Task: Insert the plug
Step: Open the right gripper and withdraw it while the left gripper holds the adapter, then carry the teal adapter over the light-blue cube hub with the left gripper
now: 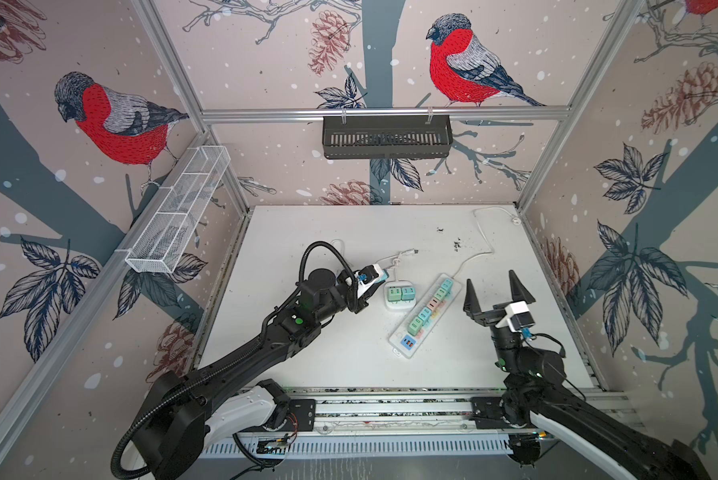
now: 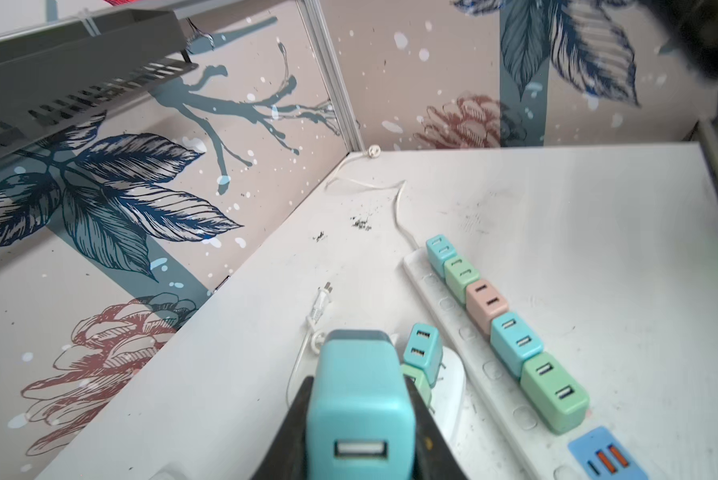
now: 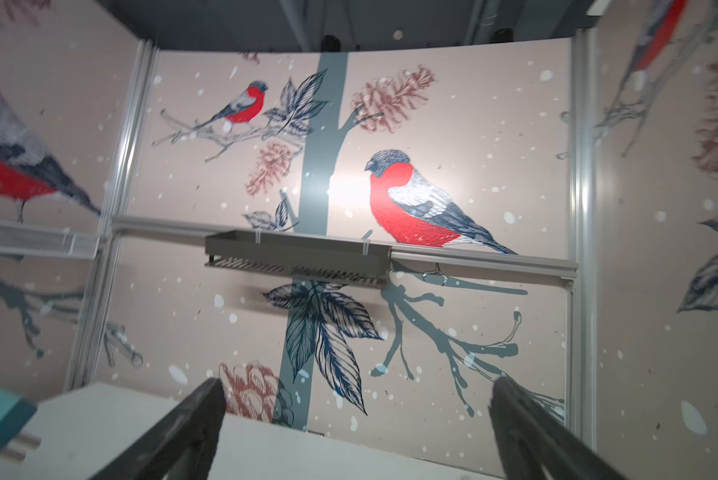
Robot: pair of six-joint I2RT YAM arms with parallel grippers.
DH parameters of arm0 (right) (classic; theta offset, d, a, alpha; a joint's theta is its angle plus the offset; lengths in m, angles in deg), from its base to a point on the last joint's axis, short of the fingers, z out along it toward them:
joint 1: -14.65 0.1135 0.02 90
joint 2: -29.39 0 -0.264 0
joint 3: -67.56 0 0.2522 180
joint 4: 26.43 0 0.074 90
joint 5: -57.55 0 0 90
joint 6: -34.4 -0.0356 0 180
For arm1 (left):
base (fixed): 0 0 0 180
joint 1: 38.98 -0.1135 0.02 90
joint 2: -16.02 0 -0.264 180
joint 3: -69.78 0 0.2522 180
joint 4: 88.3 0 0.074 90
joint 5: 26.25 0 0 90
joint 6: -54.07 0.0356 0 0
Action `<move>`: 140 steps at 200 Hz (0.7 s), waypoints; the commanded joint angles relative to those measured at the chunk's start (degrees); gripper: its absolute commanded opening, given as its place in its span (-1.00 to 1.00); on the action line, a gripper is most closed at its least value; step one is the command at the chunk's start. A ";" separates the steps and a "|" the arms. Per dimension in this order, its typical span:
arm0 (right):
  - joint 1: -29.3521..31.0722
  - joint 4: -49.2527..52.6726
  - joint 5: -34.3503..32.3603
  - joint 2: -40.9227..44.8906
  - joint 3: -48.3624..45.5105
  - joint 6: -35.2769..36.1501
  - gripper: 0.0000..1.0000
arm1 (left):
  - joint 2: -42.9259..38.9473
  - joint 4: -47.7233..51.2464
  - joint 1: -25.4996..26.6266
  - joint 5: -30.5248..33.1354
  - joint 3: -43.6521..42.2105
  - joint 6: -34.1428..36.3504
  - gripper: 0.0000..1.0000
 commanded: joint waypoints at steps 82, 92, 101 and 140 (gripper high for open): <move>-4.77 15.65 -11.58 5.65 -8.96 -18.21 0.99 | 8.52 26.28 -0.79 2.22 13.21 20.43 -1.00; -4.82 17.67 -11.89 8.60 -9.46 -18.65 0.99 | 8.85 29.07 -1.32 2.13 13.93 20.61 -1.00; -4.81 20.99 -13.12 11.76 -9.28 -19.56 0.99 | 8.86 31.16 -2.15 1.41 14.06 20.39 -1.00; -5.12 27.63 -19.98 18.95 -9.42 -22.86 0.99 | 8.60 29.82 -4.79 3.49 9.96 18.88 -1.00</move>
